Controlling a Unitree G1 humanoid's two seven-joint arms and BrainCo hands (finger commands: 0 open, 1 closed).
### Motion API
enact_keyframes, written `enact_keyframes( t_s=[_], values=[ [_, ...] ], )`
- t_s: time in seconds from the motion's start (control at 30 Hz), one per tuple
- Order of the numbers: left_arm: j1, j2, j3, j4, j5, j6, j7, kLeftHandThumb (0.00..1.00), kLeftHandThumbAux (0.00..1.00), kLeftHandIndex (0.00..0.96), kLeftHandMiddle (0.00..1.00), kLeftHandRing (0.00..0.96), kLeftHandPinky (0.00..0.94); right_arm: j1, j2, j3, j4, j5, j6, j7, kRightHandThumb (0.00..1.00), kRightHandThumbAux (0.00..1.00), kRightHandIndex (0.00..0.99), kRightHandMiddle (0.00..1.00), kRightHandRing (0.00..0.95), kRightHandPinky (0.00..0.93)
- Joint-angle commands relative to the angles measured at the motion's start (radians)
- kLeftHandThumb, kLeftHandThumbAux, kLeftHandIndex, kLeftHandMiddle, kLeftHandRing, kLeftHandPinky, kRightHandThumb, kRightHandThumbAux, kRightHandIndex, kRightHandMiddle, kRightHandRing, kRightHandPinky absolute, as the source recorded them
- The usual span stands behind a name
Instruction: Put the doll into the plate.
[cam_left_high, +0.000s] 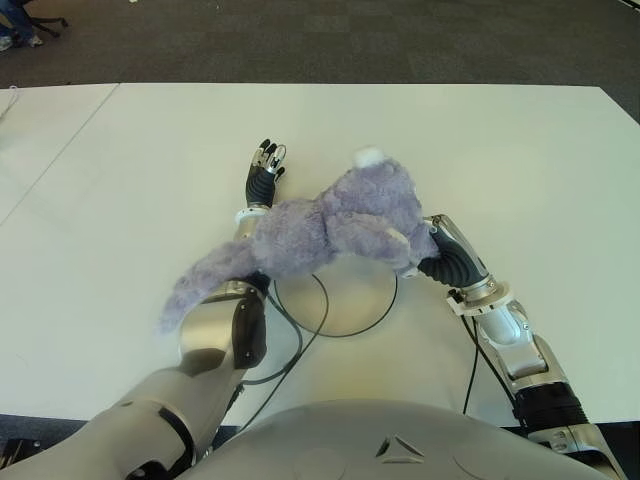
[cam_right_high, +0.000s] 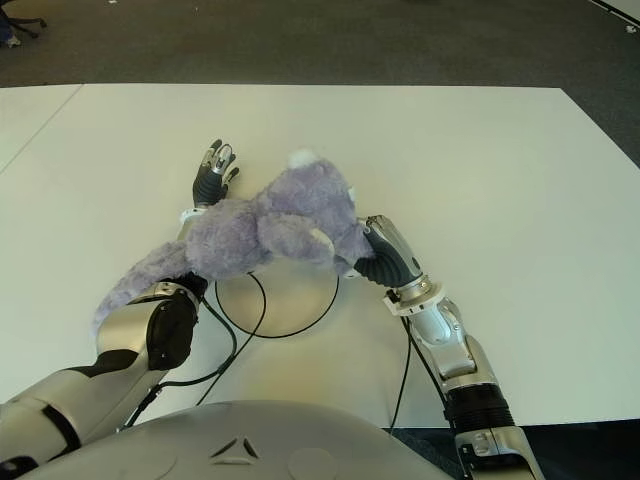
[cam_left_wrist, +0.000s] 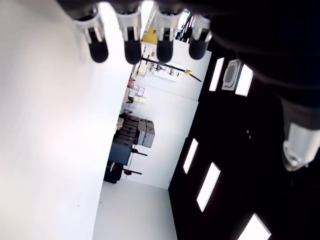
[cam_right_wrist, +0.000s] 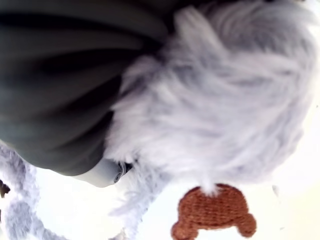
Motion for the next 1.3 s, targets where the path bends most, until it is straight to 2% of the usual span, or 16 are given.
enact_keyframes(
  t_s=[0.03,0.2,0.23,0.27,0.3,0.33,0.4,0.5,0.6,0.77,0.83,0.93,1.07,1.3],
  values=[
    [0.203,-0.05,-0.001,0.134,0.014,0.112,0.035,0.0,0.536,0.0,0.089,0.085,0.081,-0.087,-0.041,0.038,0.091,0.07,0.141,0.171,0.702,0.712,0.439,0.846,0.852,0.849],
    [0.204,-0.051,-0.005,0.134,0.018,0.11,0.039,0.0,0.533,0.0,0.088,0.084,0.077,-0.155,-0.043,0.047,0.241,0.1,0.112,0.217,0.693,0.716,0.431,0.799,0.81,0.806],
    [0.204,-0.051,-0.005,0.134,0.018,0.111,0.041,0.0,0.532,0.0,0.088,0.083,0.075,-0.176,-0.042,0.053,0.304,0.122,0.098,0.246,0.687,0.718,0.428,0.778,0.783,0.774],
    [0.204,-0.052,-0.006,0.133,0.018,0.111,0.043,0.0,0.529,0.0,0.089,0.085,0.071,-0.191,-0.04,0.057,0.352,0.138,0.087,0.267,0.309,0.636,0.278,0.431,0.422,0.405],
    [0.203,-0.052,-0.005,0.133,0.017,0.111,0.044,0.0,0.528,0.0,0.09,0.086,0.07,-0.202,-0.04,0.06,0.392,0.156,0.078,0.289,0.205,0.618,0.24,0.342,0.329,0.309],
    [0.203,-0.053,-0.005,0.133,0.017,0.112,0.044,0.0,0.525,0.0,0.089,0.086,0.069,-0.208,-0.04,0.061,0.416,0.167,0.072,0.304,0.155,0.593,0.193,0.275,0.266,0.236],
    [0.203,-0.053,-0.003,0.133,0.016,0.111,0.044,0.0,0.52,0.0,0.089,0.087,0.068,-0.22,-0.042,0.06,0.454,0.187,0.071,0.33,0.124,0.567,0.142,0.217,0.216,0.185],
    [0.203,-0.054,0.0,0.133,0.016,0.11,0.044,0.0,0.517,0.0,0.089,0.088,0.067,-0.237,-0.043,0.058,0.484,0.205,0.077,0.356,0.112,0.547,0.102,0.177,0.182,0.156],
    [0.203,-0.054,0.001,0.132,0.015,0.109,0.04,0.0,0.504,0.0,0.091,0.09,0.053,-0.264,-0.046,0.051,0.5,0.21,0.117,0.369,0.109,0.531,0.055,0.129,0.133,0.113],
    [0.199,-0.055,-0.001,0.132,0.018,0.119,0.052,0.0,0.494,0.0,0.096,0.091,0.056,-0.297,-0.057,0.048,0.514,0.189,0.137,0.362,0.106,0.531,0.022,0.085,0.079,0.044],
    [0.199,-0.054,-0.001,0.132,0.018,0.118,0.049,0.0,0.491,0.0,0.096,0.089,0.061,-0.302,-0.062,0.052,0.518,0.166,0.136,0.347,0.094,0.533,0.002,0.043,0.025,0.002],
    [0.201,-0.054,0.0,0.132,0.017,0.113,0.042,0.0,0.485,0.0,0.092,0.086,0.053,-0.308,-0.075,0.063,0.52,0.12,0.137,0.323,0.066,0.513,0.0,0.002,0.0,0.0],
    [0.203,-0.055,0.002,0.131,0.015,0.108,0.035,0.0,0.48,0.0,0.088,0.084,0.045,-0.318,-0.093,0.078,0.514,0.07,0.158,0.312,0.057,0.472,0.0,0.0,0.0,0.0],
    [0.204,-0.055,-0.003,0.131,0.021,0.11,0.046,0.0,0.49,0.0,0.089,0.083,0.053,-0.359,-0.101,0.093,0.54,0.054,0.216,0.336,0.083,0.381,0.0,0.0,0.0,0.0]
  ],
)
